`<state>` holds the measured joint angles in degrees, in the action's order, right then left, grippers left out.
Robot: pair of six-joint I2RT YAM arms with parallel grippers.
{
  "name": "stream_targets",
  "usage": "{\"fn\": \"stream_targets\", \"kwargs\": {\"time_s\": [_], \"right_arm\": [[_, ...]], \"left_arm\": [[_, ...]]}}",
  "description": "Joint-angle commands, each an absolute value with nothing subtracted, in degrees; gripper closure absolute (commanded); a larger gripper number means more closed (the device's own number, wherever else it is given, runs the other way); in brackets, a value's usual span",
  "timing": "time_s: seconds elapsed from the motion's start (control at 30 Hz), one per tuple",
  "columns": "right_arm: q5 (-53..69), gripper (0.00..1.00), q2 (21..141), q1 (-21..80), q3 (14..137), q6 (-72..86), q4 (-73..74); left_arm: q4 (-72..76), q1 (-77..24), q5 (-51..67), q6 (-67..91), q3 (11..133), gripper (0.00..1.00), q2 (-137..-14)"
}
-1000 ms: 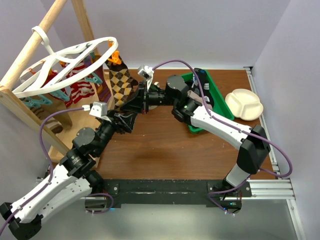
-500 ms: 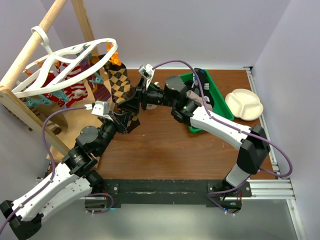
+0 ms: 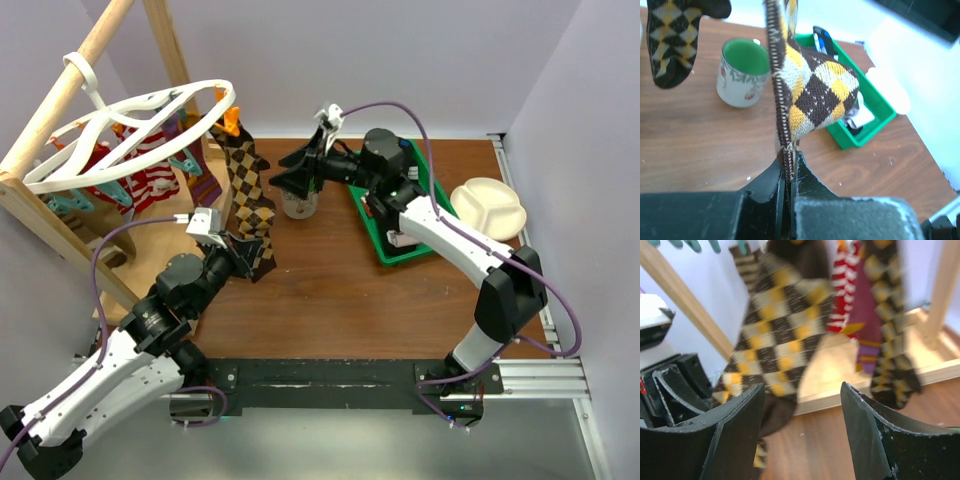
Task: Remove the socks clipped to the hanger
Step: Remove the sock from the hanger.
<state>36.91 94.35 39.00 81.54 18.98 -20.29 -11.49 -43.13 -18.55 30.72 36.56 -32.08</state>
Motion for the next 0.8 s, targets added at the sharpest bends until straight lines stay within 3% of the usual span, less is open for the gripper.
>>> {"fn": "stream_targets", "kwargs": {"time_s": [0.0, 0.47, 0.77], "right_arm": [[45.34, 0.34, 95.70, 37.53, 87.96, 21.09, -27.42], [52.91, 0.34, 117.32, 34.63, 116.61, 41.91, -44.20], [48.96, 0.35, 123.04, 34.72, 125.50, 45.61, -45.70]], "left_arm": [[-13.27, -42.71, -14.86, 34.36, 39.55, 1.00, -31.99], [-17.14, -42.72, -12.66, 35.51, 42.89, 1.00, -31.29], [-17.40, -42.71, -12.04, 34.98, 44.03, 1.00, -31.90]]}}
